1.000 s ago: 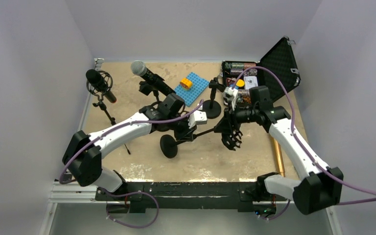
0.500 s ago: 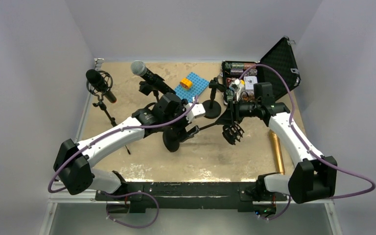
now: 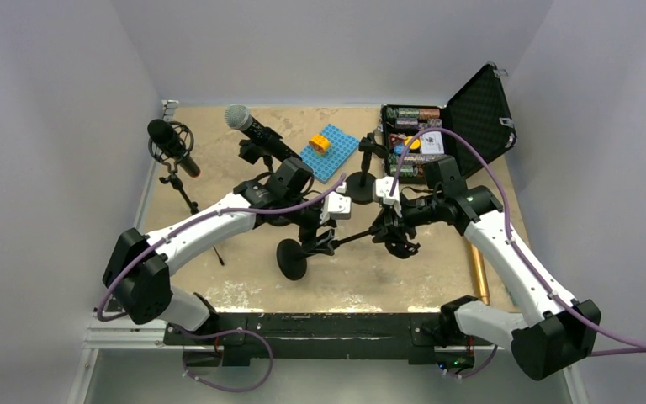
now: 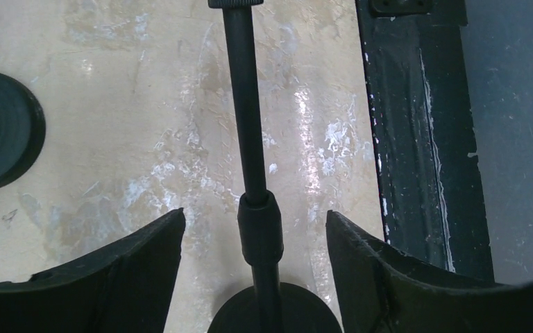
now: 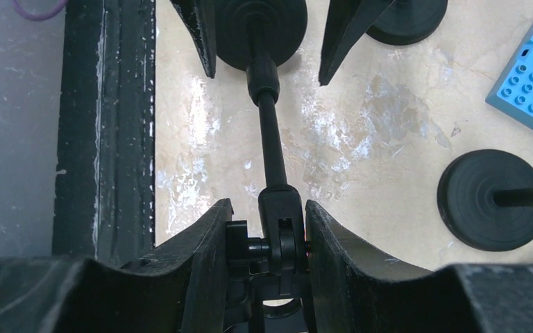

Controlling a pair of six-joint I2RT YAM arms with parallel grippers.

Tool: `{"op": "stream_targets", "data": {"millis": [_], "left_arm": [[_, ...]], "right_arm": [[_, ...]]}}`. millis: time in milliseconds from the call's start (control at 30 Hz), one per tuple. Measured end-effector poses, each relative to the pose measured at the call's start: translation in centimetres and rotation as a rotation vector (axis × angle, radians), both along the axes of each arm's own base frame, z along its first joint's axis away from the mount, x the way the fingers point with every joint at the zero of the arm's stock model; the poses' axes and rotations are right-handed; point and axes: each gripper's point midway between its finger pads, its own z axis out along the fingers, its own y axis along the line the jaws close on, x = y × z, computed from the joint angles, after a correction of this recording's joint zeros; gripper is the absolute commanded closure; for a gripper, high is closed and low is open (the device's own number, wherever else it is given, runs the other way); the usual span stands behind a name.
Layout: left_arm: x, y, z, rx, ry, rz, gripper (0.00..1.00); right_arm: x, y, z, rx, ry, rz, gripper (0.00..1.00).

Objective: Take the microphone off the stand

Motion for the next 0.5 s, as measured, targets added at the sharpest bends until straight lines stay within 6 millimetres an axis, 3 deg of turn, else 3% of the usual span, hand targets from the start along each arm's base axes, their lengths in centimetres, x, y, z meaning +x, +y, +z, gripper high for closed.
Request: {"op": "stream_targets", "data": {"millis": [367,467,500], "left_arm": [[-0.2,-0.2,-2.0,0.020,0.032,-0.035,0.57],[-0.1,-0.4,-2.0,0.013,0.029,-0.032,0.75],[-0.1,-0.5,-2.0,0.012,0.029,-0.028,0.86]], "right_arm": [[0.0,-0.3,0.8,-0.008,-0.048,0.001,1.00],[0.0,-0.3,1.0,-0.005,-0.024,-0.022,1.00],[0.0,-0.3,1.1,-0.002,-0.010,-0.032,1.00]]}}
